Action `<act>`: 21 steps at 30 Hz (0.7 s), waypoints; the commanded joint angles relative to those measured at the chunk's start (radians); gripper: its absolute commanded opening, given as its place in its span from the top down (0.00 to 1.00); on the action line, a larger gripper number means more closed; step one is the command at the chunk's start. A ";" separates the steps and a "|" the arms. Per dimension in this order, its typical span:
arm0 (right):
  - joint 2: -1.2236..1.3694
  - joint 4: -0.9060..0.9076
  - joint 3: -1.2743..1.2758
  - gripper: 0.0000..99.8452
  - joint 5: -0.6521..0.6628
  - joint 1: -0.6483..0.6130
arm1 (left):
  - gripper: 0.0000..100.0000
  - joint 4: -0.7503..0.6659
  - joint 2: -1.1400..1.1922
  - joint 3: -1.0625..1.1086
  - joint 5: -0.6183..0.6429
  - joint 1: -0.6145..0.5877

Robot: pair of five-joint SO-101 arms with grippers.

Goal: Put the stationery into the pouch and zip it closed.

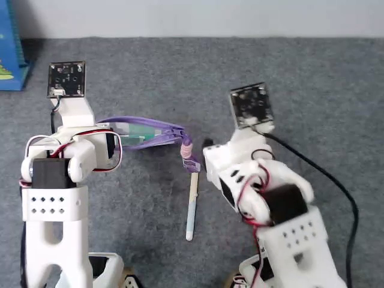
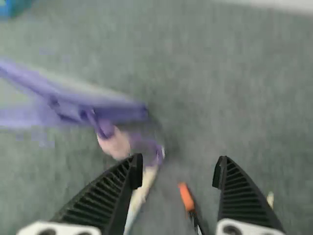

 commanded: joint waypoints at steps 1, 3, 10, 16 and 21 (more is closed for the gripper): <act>0.113 0.122 -0.055 0.76 0.023 0.033 | 0.99 0.000 -0.002 -0.002 0.011 0.000; 0.193 0.143 -0.055 0.76 0.072 0.048 | 0.99 0.000 -0.002 -0.002 0.011 0.000; 0.489 0.012 0.031 0.76 0.215 0.050 | 0.99 0.000 -0.002 -0.002 0.011 0.000; 0.659 -0.194 0.120 0.76 0.281 0.047 | 0.99 0.000 -0.002 -0.002 0.009 0.000; 0.743 -0.271 0.124 0.76 0.293 0.058 | 0.99 0.000 -0.002 -0.002 0.009 0.000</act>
